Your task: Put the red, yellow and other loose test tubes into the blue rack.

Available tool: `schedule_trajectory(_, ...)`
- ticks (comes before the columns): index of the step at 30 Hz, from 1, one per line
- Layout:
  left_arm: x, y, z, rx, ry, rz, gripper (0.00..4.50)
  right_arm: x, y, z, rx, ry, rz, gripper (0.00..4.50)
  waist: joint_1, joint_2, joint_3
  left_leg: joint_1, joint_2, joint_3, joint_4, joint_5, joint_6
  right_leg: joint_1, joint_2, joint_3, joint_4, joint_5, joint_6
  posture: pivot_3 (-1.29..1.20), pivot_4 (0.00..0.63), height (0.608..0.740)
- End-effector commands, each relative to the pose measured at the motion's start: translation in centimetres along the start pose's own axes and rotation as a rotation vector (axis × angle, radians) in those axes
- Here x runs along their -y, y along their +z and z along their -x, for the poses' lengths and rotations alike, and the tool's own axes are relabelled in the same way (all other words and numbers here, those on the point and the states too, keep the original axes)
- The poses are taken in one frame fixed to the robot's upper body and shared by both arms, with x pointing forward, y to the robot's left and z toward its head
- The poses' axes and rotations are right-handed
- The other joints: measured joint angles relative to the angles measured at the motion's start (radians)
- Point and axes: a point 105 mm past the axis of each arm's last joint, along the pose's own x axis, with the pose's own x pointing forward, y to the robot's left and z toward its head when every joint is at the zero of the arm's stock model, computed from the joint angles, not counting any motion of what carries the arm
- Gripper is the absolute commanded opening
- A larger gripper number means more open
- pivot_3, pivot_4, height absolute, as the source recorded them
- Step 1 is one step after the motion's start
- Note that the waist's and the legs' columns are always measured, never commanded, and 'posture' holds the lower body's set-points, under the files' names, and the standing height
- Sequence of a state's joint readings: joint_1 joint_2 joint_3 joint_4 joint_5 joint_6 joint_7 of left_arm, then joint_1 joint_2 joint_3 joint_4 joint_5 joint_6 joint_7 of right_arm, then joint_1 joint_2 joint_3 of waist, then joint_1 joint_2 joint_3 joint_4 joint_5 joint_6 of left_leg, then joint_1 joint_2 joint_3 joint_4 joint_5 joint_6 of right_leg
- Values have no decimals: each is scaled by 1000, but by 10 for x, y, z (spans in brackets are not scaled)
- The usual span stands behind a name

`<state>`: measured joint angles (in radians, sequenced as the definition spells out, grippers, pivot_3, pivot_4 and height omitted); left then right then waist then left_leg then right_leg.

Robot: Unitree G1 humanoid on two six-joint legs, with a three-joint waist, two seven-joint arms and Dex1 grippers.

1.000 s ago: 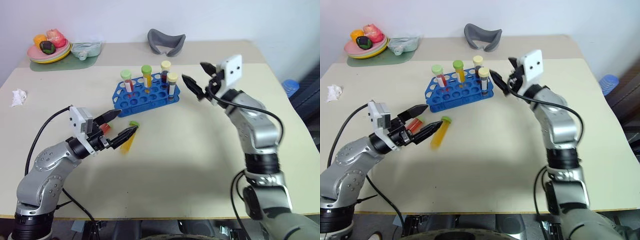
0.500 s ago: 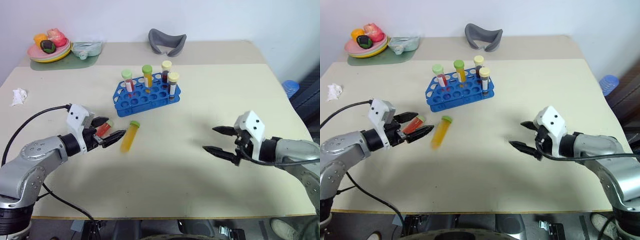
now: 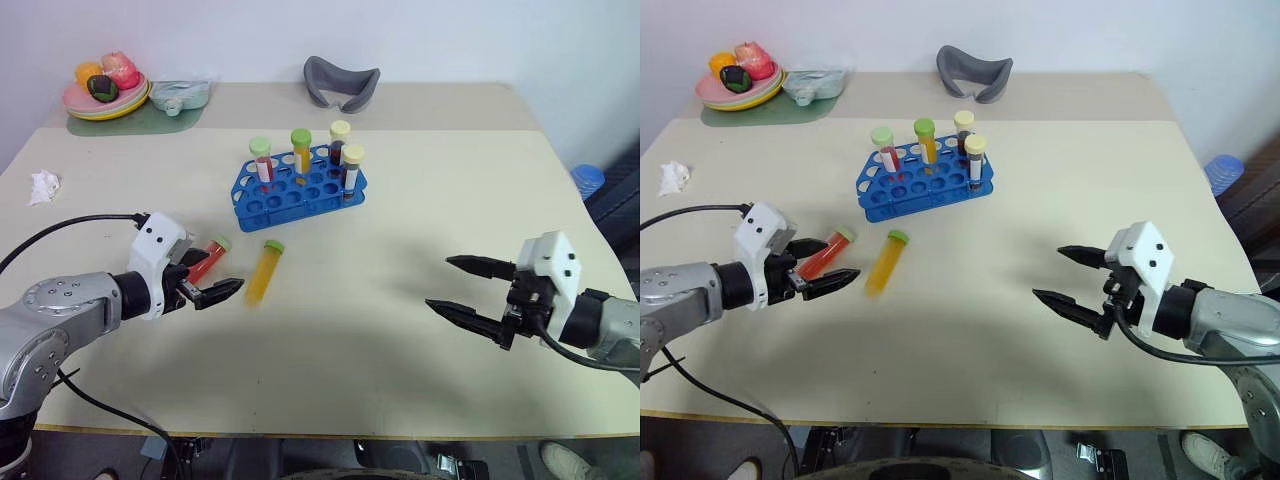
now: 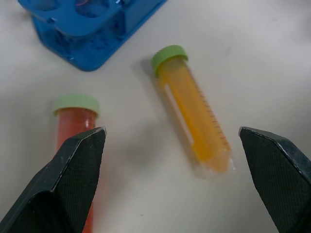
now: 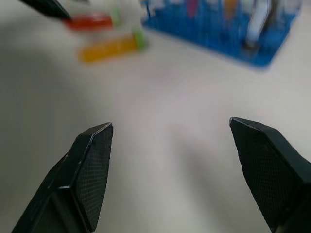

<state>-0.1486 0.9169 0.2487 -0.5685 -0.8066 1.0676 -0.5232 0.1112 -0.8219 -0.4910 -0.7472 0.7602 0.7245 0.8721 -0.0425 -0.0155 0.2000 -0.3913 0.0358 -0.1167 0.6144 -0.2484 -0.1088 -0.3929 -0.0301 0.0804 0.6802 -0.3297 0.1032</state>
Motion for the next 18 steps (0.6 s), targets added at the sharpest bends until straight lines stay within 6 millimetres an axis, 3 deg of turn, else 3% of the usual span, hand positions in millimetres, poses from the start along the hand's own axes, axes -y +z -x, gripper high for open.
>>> schedule_trajectory(1, 2, 5, -5, -2, -1, -29, 4500, -8, 22, 3, 118, 29, 75, 3877, 0, 0, 0, 0, 0, 0, 0, 0, 0, 0, 0, 0, 0, 0, 0, 0, 150, 740)
schedule_trajectory(8, 7, 8, -19, -18, -23, -30, 4500, -17, 29, -1, 191, 101, 116, 3877, 0, 0, 0, 0, 0, 0, 0, 0, 0, 0, 0, 0, 0, 0, 0, 0, 150, 740)
schedule_trajectory(18, 9, 16, -33, -112, 13, 45, 4500, -12, 21, -6, 166, 91, 167, 3877, 0, 0, 0, 0, 0, 0, 1, 0, 0, 1, 0, 0, 0, 0, 0, 0, 150, 740)
